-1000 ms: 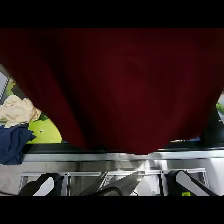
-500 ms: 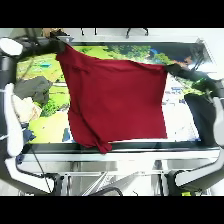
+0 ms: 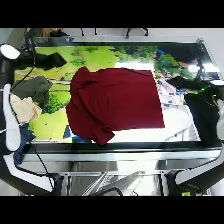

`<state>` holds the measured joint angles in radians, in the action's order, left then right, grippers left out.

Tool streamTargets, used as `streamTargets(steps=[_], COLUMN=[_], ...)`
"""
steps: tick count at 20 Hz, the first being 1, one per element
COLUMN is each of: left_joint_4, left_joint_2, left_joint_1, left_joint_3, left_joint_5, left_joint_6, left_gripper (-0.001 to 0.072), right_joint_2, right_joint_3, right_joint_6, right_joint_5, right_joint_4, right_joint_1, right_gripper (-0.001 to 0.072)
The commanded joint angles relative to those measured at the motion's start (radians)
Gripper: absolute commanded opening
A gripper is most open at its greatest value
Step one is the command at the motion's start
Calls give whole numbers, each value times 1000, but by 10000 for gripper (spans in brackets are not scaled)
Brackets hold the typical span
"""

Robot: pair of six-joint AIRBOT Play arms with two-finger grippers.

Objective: Fold the shirts.

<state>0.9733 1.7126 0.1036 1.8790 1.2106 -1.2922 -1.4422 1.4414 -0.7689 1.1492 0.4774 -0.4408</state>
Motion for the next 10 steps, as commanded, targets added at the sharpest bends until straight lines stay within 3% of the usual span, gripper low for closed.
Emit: streamTargets(steps=[1, 6, 10], left_joint_4=[3, 1, 6], left_joint_2=[-127, -351, -462], left_joint_1=[80, 109, 117], left_joint_3=[-227, -790, -1091], left_joint_5=[223, 140, 35], left_joint_6=[-66, -78, -76], left_gripper=[576, 576, 576], right_joint_2=[59, 112, 114], right_joint_3=[-85, -365, -400], right_joint_6=[-85, -112, -122], right_joint_5=[193, 161, 140], right_joint_4=[230, 385, 367], right_joint_1=[-92, -138, -144], right_gripper=[319, 318, 318])
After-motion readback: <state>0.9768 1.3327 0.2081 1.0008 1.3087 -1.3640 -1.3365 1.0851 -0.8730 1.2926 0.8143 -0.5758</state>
